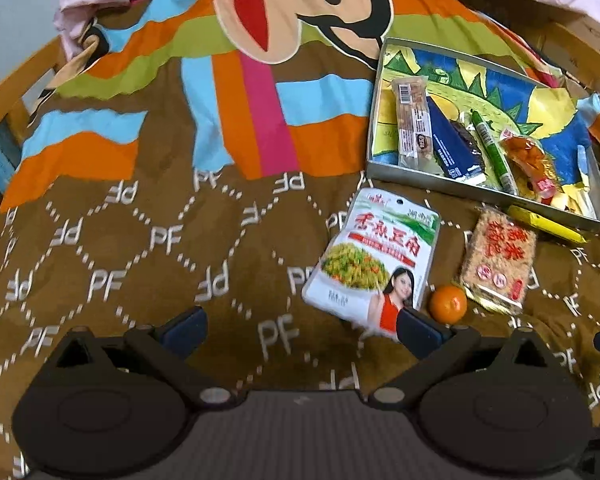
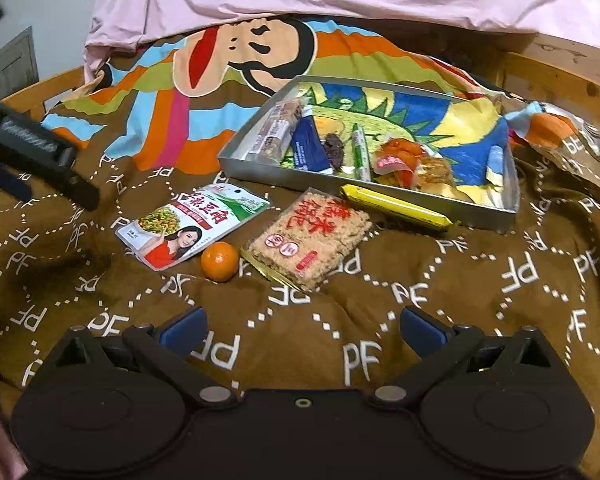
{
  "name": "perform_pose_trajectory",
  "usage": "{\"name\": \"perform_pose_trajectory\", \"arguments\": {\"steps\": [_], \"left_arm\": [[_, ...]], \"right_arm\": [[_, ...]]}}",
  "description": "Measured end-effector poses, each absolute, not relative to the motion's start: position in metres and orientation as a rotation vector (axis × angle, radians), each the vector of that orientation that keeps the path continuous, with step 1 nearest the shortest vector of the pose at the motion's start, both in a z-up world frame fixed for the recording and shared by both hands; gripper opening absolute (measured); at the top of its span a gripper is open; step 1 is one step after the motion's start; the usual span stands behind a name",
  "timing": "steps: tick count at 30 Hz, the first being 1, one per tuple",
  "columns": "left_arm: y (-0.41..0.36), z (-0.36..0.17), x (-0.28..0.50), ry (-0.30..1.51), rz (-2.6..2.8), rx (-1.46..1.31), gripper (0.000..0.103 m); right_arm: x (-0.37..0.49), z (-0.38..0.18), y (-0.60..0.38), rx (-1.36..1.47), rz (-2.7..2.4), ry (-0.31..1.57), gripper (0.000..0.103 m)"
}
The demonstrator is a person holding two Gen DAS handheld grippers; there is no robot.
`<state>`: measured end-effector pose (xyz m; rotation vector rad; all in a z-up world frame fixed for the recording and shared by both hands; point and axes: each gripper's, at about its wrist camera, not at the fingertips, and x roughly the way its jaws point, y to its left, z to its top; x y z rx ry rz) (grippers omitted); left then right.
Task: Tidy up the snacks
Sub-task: 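Move the left tool down to the green-pea packet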
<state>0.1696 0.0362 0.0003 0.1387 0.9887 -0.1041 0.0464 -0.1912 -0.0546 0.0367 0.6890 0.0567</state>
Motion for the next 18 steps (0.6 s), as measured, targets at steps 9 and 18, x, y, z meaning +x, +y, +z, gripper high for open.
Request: {"name": "perform_pose_trajectory", "arguments": {"steps": [9, 18], "left_arm": [[0.003, -0.035, 0.211, 1.036, -0.128, 0.266, 0.103], [0.004, -0.042, 0.233, 1.017, -0.184, 0.22, 0.103]], "right_arm": [[0.064, -0.068, -0.179, -0.029, 0.069, 0.684, 0.102], [0.078, -0.072, -0.173, -0.034, 0.124, 0.652, 0.102]]}}
